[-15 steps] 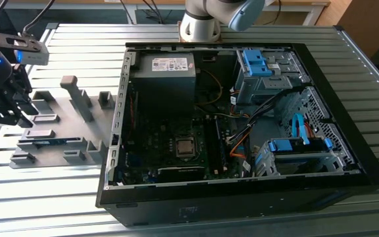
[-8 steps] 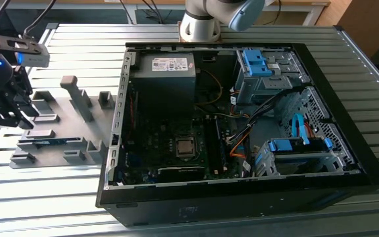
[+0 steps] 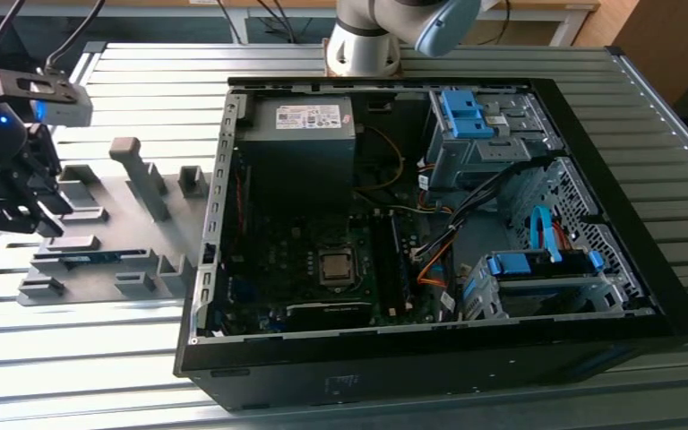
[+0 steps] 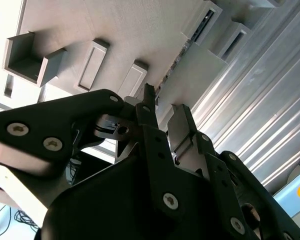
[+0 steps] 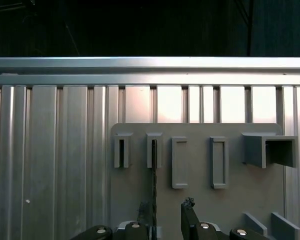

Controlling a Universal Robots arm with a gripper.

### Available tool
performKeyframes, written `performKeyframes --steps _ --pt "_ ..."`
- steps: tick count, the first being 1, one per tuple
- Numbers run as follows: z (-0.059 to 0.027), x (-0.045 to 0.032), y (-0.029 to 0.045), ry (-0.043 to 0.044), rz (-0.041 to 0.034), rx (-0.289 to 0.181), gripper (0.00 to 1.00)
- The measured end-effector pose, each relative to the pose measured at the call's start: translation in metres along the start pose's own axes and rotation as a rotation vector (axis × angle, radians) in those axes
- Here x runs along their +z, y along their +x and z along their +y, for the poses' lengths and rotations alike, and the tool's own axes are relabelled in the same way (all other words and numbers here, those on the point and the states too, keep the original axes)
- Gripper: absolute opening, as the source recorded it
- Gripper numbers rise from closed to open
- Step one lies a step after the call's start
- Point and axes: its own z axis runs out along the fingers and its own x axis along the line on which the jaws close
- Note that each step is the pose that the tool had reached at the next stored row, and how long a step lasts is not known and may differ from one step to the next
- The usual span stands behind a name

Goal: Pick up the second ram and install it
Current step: 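Pick up the second ram and move it above second insertion slot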

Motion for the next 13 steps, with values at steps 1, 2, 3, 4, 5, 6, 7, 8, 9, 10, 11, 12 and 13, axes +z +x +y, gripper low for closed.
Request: performKeyframes --steps 1,2,3,4,5,6,7,8,9,10,11,12,13 --pt "0.0 0.0008 0.0001 0.0001 0.0 0.0 0.38" --pt "0.0 0.0015 0.0001 0.0 0.0 0.0 0.37" --pt "0.0 0.0022 0.0002 0.0 0.0 0.0 0.37" --pt "0.0 0.0028 0.0003 0.0 0.0 -0.001 0.3" --pt "0.0 0.0035 0.0004 0.0 0.0 -0.001 0.3" --pt "0.0 0.0042 0.0004 0.0 0.0 -0.001 0.3" --pt "0.0 0.0048 0.0005 0.0 0.0001 -0.001 0.3" --pt "0.0 0.0055 0.0006 0.0001 0.0001 -0.001 0.3" --pt "-0.0001 0.0063 0.0007 0.0001 0.0002 -0.001 0.3" --pt "-0.0001 0.0071 0.0008 0.0001 0.0005 -0.002 0.3" --pt "-0.0001 0.0082 0.001 0.0001 0.0008 -0.003 0.3" --pt "-0.0001 0.0093 0.0013 0.0 0.0009 -0.006 0.3" --pt "-0.0001 0.0102 0.0016 0.0 0.001 -0.009 0.3"
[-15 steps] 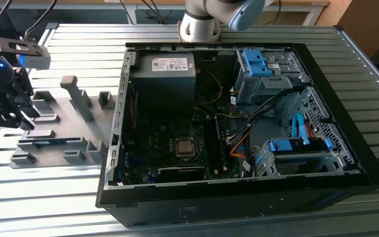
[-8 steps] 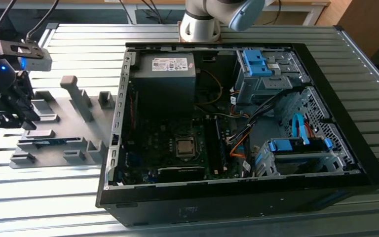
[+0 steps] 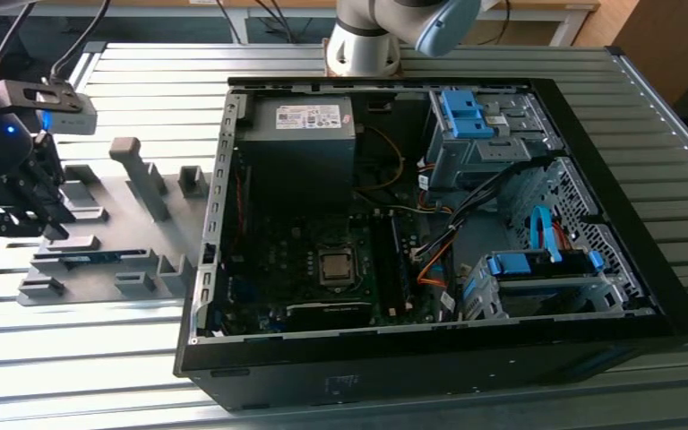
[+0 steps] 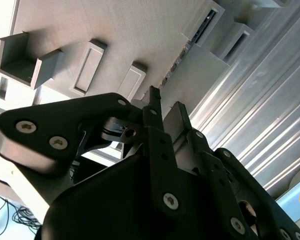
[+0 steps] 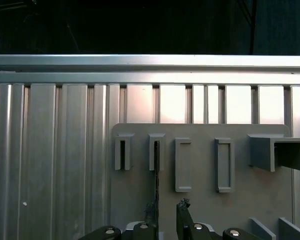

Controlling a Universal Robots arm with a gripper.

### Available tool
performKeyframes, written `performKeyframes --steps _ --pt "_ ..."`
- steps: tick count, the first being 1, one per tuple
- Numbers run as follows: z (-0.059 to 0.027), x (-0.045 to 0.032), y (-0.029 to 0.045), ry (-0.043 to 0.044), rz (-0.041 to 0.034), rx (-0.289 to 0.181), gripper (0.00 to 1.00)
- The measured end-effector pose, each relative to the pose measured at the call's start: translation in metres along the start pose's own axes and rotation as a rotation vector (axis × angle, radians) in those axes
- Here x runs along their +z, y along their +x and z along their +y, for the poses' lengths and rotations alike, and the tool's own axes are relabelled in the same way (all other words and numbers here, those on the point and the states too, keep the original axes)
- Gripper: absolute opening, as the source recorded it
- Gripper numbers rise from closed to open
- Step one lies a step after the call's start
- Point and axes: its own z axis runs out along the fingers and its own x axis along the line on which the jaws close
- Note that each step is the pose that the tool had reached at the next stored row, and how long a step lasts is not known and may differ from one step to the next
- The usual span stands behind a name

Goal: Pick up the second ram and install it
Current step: 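Pick up the second ram and move it above second insertion slot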

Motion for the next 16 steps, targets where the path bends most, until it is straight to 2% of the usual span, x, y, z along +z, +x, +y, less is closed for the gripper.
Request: performKeyframes --steps 7,9,10,16 --pt "0.0 0.0022 0.0006 0.0006 0.0002 -0.002 0.3" --pt "0.0 0.0035 0.0006 0.0004 0.0005 -0.002 0.31" --pt "0.0 0.0046 0.0006 0.0004 0.0005 -0.002 0.37" --pt "0.0 0.01 0.001 0.0004 0.0008 -0.002 0.37"
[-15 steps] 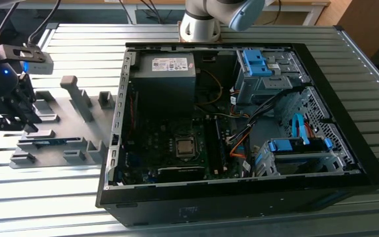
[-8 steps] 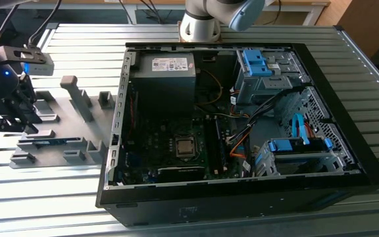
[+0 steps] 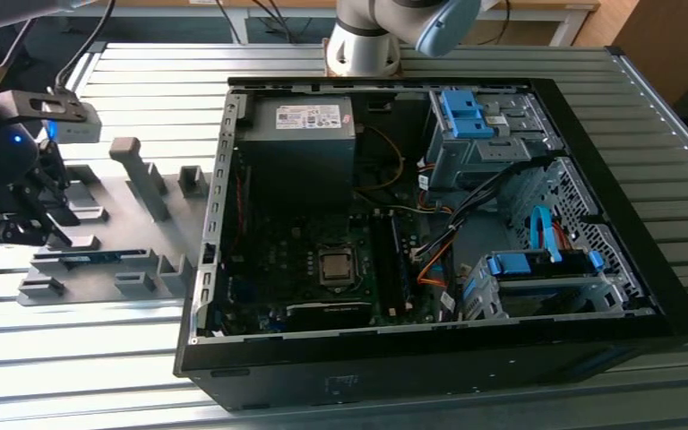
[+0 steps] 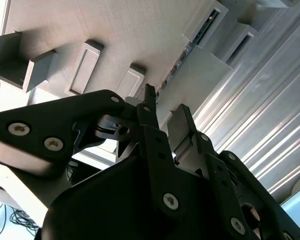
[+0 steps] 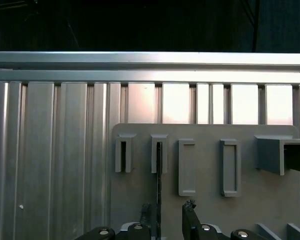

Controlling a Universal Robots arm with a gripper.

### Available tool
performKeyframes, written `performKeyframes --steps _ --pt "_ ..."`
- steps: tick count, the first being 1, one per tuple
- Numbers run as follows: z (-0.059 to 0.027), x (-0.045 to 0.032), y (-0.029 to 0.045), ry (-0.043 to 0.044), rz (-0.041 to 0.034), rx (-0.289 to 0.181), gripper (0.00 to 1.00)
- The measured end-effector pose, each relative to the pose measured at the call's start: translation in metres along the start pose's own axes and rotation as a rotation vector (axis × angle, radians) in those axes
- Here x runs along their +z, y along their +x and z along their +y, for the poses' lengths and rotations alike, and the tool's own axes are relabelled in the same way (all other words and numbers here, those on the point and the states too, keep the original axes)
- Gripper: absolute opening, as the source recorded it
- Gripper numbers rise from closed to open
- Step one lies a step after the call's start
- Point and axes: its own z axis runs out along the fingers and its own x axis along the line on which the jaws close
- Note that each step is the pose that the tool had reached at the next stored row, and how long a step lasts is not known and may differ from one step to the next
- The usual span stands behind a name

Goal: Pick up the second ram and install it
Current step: 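Pick up the second ram and move it above second insertion slot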

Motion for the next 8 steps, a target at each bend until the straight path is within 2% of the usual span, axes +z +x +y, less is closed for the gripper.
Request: performKeyframes --steps 8 --pt "-0.0001 0.0072 0.0011 0.0002 0.0004 -0.001 0.37"
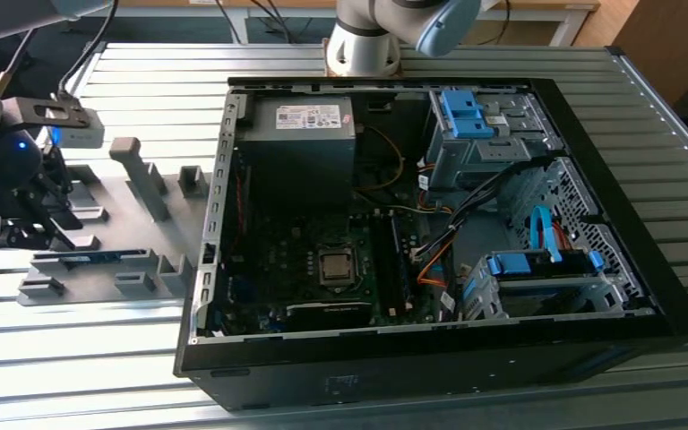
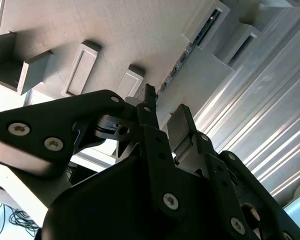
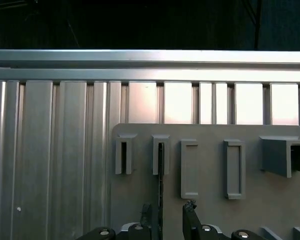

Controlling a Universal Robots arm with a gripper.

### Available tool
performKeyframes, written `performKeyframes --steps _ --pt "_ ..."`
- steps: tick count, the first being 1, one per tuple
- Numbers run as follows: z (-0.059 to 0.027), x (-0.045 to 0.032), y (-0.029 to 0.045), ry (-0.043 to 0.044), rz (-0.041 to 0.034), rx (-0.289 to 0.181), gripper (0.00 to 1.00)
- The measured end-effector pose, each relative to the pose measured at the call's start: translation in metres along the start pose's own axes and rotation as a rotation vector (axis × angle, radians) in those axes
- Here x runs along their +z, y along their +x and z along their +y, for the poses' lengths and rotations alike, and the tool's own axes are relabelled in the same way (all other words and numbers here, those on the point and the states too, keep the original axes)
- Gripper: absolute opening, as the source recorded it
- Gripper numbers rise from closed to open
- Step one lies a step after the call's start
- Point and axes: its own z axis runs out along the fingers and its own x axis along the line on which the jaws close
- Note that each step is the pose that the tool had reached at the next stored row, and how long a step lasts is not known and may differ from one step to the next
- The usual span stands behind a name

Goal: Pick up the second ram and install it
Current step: 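Pick up the second ram and move it above second insertion slot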

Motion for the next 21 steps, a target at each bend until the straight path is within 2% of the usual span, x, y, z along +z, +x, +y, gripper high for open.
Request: performKeyframes --steps 8,21 --pt "0.0 0.0106 0.0008 0.0002 -0.0001 -0.001 0.37" --pt "-0.0001 0.0224 0.0011 0.0019 0.0 -0.002 0.37"
